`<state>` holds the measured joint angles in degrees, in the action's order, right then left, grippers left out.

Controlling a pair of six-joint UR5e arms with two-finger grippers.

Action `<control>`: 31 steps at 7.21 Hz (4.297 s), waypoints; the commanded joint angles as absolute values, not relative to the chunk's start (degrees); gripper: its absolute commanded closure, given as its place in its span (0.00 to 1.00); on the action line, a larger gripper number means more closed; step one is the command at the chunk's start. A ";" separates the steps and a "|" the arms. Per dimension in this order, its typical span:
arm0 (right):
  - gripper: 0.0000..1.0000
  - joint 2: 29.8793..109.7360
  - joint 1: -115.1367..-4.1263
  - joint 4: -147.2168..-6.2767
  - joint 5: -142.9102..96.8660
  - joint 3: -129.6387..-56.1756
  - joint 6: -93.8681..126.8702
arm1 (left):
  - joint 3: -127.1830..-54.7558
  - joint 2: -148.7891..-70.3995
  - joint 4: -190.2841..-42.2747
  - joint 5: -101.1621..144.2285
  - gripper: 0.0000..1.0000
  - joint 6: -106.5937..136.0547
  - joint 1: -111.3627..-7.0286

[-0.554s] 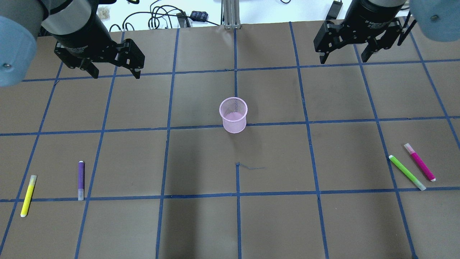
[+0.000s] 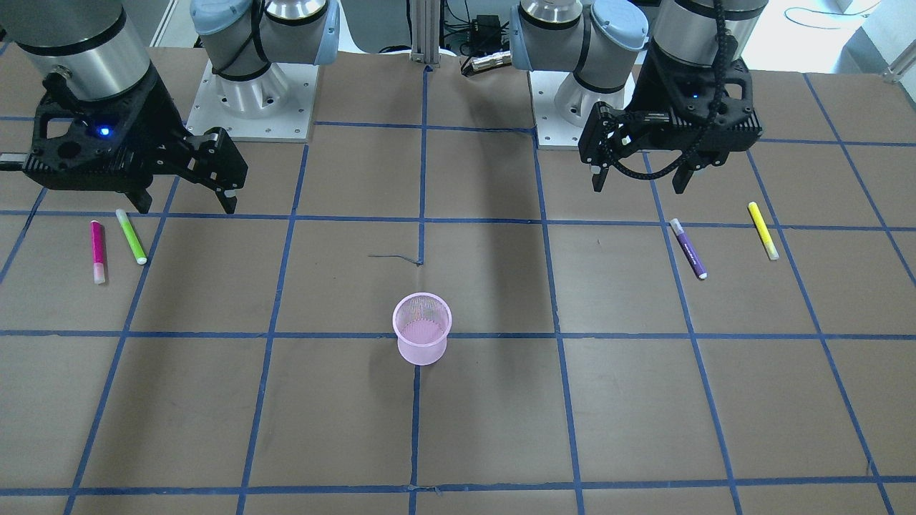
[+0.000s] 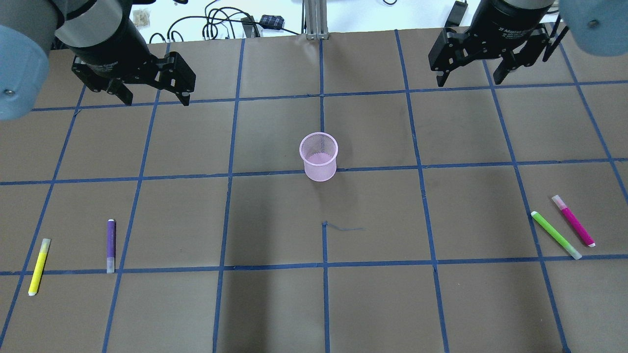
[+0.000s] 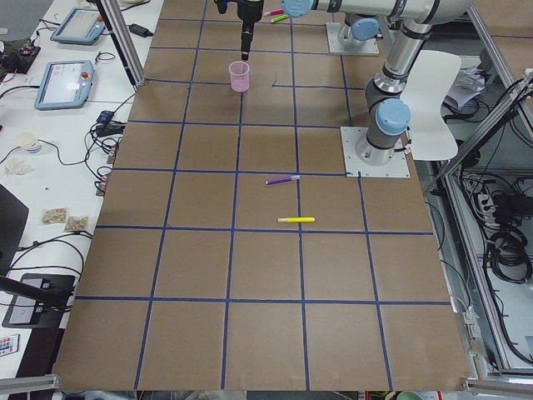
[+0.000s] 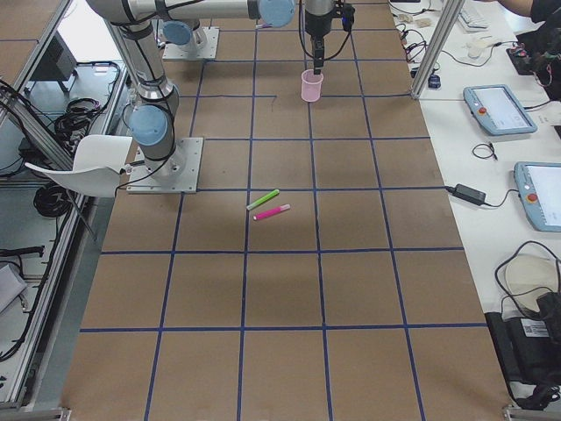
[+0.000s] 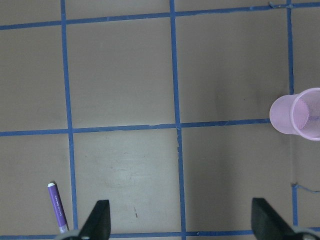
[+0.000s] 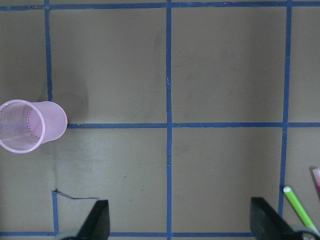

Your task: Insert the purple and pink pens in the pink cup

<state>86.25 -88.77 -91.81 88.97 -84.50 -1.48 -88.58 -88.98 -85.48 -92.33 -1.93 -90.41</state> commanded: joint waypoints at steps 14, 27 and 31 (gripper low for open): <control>0.05 86.31 -31.21 -117.07 67.34 -122.06 -90.92 | -106.42 -113.64 -74.80 -96.41 0.00 -18.84 -58.01; 0.44 80.16 -20.65 -136.58 61.00 -136.93 -105.91 | -107.22 -114.79 -74.88 -96.94 0.54 -26.28 -57.83; 0.86 80.24 -20.65 -136.49 60.91 -136.93 -106.87 | -107.49 -114.61 -74.97 -96.15 1.00 -26.19 -57.83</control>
<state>80.17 -20.66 -136.52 60.91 -136.94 -106.71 -107.46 -114.74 -74.93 -96.27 -26.18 -57.82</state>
